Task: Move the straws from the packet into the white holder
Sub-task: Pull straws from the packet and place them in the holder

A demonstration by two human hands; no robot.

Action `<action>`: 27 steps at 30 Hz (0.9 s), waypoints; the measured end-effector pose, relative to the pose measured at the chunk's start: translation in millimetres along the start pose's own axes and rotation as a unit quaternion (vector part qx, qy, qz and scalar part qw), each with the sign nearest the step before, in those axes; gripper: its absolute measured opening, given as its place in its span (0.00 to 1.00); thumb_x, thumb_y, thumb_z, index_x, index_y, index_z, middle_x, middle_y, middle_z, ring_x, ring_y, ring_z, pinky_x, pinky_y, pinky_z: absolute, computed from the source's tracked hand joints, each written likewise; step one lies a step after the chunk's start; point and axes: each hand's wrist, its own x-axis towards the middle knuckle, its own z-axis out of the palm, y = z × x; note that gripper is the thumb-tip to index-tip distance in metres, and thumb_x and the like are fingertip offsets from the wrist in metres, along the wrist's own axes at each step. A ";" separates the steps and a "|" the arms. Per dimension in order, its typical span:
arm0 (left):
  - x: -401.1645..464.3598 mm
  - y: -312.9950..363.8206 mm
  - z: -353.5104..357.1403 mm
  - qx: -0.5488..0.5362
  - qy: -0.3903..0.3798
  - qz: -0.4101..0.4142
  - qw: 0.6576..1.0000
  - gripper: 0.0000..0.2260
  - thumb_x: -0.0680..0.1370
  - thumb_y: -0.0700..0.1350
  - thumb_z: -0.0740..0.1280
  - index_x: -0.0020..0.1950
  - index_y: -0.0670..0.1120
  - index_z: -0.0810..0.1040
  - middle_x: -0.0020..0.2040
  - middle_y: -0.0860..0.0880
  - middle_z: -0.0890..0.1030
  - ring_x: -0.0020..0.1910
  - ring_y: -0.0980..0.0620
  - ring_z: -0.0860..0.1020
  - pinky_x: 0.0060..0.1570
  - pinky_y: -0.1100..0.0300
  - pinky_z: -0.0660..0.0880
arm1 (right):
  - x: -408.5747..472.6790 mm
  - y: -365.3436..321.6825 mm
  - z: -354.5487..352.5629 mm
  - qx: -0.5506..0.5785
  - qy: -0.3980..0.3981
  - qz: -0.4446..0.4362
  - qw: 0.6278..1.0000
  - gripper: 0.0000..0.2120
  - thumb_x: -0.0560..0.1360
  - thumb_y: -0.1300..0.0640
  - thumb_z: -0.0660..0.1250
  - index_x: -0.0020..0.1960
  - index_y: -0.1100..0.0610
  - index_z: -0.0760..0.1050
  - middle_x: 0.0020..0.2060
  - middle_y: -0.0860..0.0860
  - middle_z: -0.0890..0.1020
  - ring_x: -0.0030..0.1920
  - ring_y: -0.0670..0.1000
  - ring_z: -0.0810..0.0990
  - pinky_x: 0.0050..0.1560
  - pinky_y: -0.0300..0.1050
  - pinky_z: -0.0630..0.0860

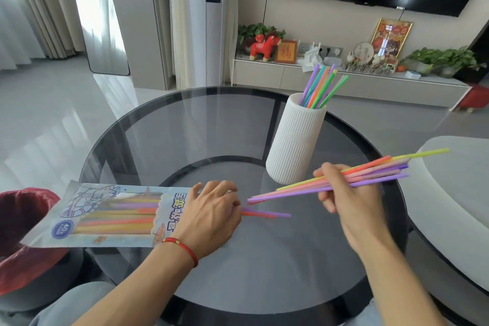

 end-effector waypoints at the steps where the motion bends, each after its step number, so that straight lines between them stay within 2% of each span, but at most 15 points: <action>1: 0.5 1.6 0.8 -0.003 0.002 -0.003 1.000 0.09 0.81 0.52 0.61 0.51 0.53 0.81 0.59 0.58 0.78 0.61 0.52 0.74 0.66 0.46 0.66 | 2.1 -5.8 -7.9 -0.024 -0.002 -0.017 1.000 0.13 0.84 0.58 0.67 0.43 0.59 0.84 0.24 0.51 0.78 0.21 0.46 0.71 0.23 0.37 0.69; 4: -0.6 5.7 2.5 -0.021 0.004 -0.001 1.000 0.07 0.80 0.50 0.63 0.47 0.53 0.80 0.55 0.58 0.79 0.58 0.52 0.75 0.64 0.47 0.68 | 12.7 -27.1 -18.3 -0.133 -0.007 -0.066 0.989 0.12 0.82 0.56 0.69 0.41 0.54 0.85 0.25 0.52 0.81 0.23 0.49 0.75 0.27 0.44 0.74; 7: -2.4 7.2 3.5 -0.027 0.013 0.011 0.999 0.07 0.79 0.50 0.63 0.46 0.53 0.80 0.53 0.58 0.80 0.56 0.52 0.76 0.62 0.48 0.70 | 27.6 -47.5 -12.3 -0.287 -0.031 -0.115 0.950 0.11 0.79 0.52 0.70 0.39 0.51 0.85 0.26 0.51 0.84 0.27 0.49 0.81 0.33 0.47 0.79; 9: -2.5 8.0 3.5 -0.031 0.018 0.015 0.999 0.07 0.79 0.50 0.63 0.45 0.54 0.80 0.52 0.59 0.80 0.55 0.52 0.76 0.61 0.49 0.70 | 35.2 -53.4 3.5 -0.370 -0.064 -0.123 0.918 0.13 0.77 0.50 0.69 0.38 0.55 0.83 0.27 0.50 0.84 0.30 0.49 0.83 0.32 0.48 0.79; 10: -2.6 8.0 3.5 -0.032 0.019 0.017 0.999 0.07 0.79 0.50 0.62 0.46 0.54 0.79 0.52 0.59 0.80 0.54 0.53 0.76 0.61 0.49 0.70 | 38.4 -51.5 13.3 -0.388 -0.081 -0.120 0.910 0.14 0.77 0.50 0.69 0.38 0.59 0.82 0.28 0.53 0.84 0.31 0.51 0.83 0.33 0.50 0.80; 12: -2.6 7.7 3.8 -0.036 0.022 0.021 0.999 0.07 0.79 0.50 0.62 0.46 0.54 0.79 0.52 0.59 0.80 0.54 0.53 0.76 0.60 0.50 0.70 | 40.0 -38.9 30.2 -0.390 -0.103 -0.098 0.910 0.18 0.77 0.52 0.69 0.37 0.66 0.79 0.31 0.59 0.84 0.34 0.60 0.85 0.36 0.54 0.83; 14: -3.2 6.8 4.3 -0.040 0.025 0.025 0.999 0.07 0.79 0.51 0.62 0.46 0.54 0.79 0.52 0.59 0.80 0.54 0.53 0.76 0.61 0.49 0.71 | 36.4 -16.8 38.7 -0.389 -0.110 -0.075 0.912 0.20 0.79 0.53 0.69 0.36 0.69 0.75 0.32 0.63 0.84 0.33 0.63 0.85 0.34 0.57 0.83; 15: -3.5 6.1 4.8 -0.042 0.027 0.026 0.998 0.07 0.79 0.51 0.62 0.46 0.55 0.79 0.52 0.59 0.80 0.54 0.53 0.77 0.61 0.49 0.71 | 33.7 -5.0 39.2 -0.391 -0.116 -0.064 0.911 0.20 0.79 0.54 0.68 0.36 0.68 0.75 0.31 0.62 0.85 0.31 0.60 0.84 0.33 0.56 0.83; 18: -2.0 4.8 5.8 -0.044 0.030 0.031 0.998 0.08 0.79 0.51 0.61 0.46 0.55 0.79 0.52 0.59 0.80 0.54 0.53 0.76 0.60 0.49 0.71 | 27.9 17.8 33.8 -0.370 -0.137 -0.039 0.918 0.18 0.80 0.56 0.66 0.34 0.63 0.81 0.28 0.52 0.87 0.25 0.46 0.81 0.32 0.48 0.82; 22: -0.1 4.8 8.0 -0.057 0.032 0.032 0.997 0.07 0.79 0.51 0.63 0.48 0.54 0.81 0.55 0.58 0.80 0.56 0.51 0.77 0.61 0.48 0.71 | 23.7 24.7 27.7 -0.260 -0.097 -0.034 0.960 0.15 0.81 0.58 0.65 0.37 0.57 0.82 0.27 0.47 0.87 0.21 0.46 0.77 0.26 0.40 0.78; 25: 1.4 3.9 6.9 -0.096 0.043 0.040 0.994 0.08 0.79 0.47 0.66 0.55 0.51 0.82 0.59 0.53 0.80 0.59 0.50 0.77 0.63 0.48 0.71 | 15.8 29.1 26.6 -0.254 -0.117 0.004 0.960 0.14 0.82 0.59 0.65 0.40 0.60 0.82 0.27 0.49 0.87 0.21 0.47 0.77 0.27 0.41 0.79; 27: 2.3 4.1 3.8 -0.132 0.055 0.046 0.989 0.09 0.79 0.44 0.67 0.58 0.48 0.81 0.60 0.51 0.80 0.60 0.49 0.76 0.62 0.50 0.73 | 16.6 25.9 22.9 -0.221 -0.096 0.015 0.971 0.13 0.82 0.61 0.65 0.40 0.62 0.82 0.25 0.50 0.85 0.21 0.48 0.77 0.27 0.41 0.78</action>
